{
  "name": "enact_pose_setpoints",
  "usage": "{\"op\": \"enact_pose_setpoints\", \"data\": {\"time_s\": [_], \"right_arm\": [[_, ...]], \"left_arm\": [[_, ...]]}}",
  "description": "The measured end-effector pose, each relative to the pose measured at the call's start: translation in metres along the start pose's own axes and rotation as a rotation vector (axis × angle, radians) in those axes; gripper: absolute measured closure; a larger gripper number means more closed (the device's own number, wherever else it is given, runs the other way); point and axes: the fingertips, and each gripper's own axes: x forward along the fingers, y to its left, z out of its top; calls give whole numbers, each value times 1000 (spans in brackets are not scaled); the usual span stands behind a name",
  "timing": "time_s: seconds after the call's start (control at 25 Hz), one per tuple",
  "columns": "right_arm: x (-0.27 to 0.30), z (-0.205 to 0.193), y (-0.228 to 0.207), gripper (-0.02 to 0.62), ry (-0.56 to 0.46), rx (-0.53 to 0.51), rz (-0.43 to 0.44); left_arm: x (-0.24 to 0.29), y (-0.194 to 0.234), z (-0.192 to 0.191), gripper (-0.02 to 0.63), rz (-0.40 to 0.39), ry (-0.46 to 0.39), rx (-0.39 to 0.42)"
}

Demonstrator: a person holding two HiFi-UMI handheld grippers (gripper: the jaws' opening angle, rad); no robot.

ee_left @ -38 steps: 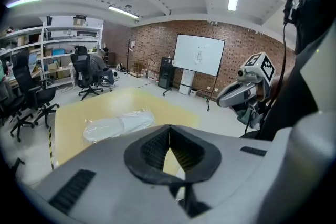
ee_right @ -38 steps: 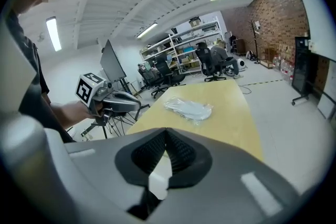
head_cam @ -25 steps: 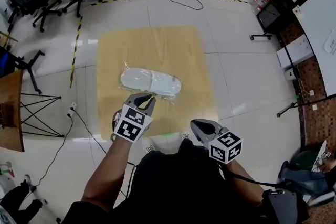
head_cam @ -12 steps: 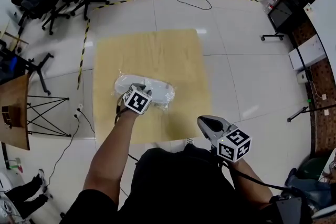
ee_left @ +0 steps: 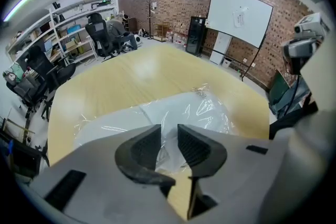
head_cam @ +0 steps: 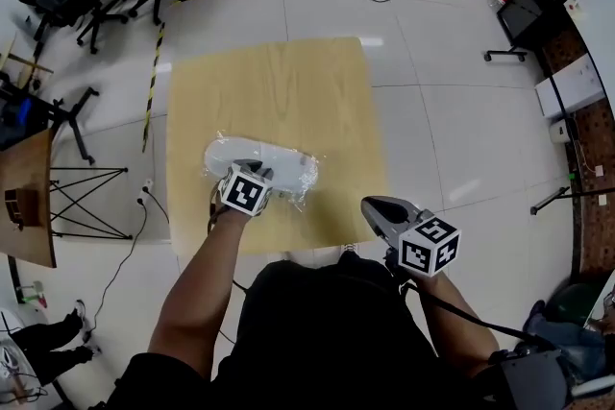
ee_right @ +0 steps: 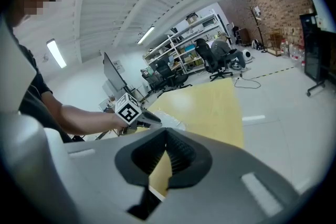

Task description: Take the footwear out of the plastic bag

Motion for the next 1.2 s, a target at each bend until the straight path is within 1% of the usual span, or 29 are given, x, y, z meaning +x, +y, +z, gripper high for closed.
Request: {"op": "enact_pose_setpoints", "data": {"time_s": [0.08,0.2,0.28,0.4,0.52,0.6,0.68,0.76,0.92,1.0,1.12,1.2], "right_arm": [[11,-2,-6,592,24,-15,16],[31,-8,-19,592,70,-86,16],[46,-16,-22,592,115,-159,23],[71,-24,-20,586,176,-308,45],[94,-34,-13,561,238,-432,105],[109,-45,-8,540,299,-474,150],[122,-55,-3,515,354,-479,189],[131,-60,-3,502,381,-461,209],[141,-65,-8,503,400,-374,219],[143,-70,-7,507,421,-364,220],[141,-76,-2,552,439,-407,214],[137,-77,0,583,423,-443,201]], "left_arm": [[-5,-14,-9,503,-12,10,-15],[-11,-38,-24,505,-46,33,-24],[-13,-53,-37,505,-72,51,-29],[-19,-63,-49,506,-85,69,9],[-22,-68,-58,506,-97,92,48],[-22,-67,-62,506,-101,88,52],[-21,-64,-64,506,-105,85,42],[-20,-65,-67,508,-108,90,38],[-21,-64,-69,508,-116,92,35],[-22,-62,-69,509,-115,91,35],[-25,-59,-70,509,-112,88,37],[-24,-57,-70,511,-115,85,35]]}}
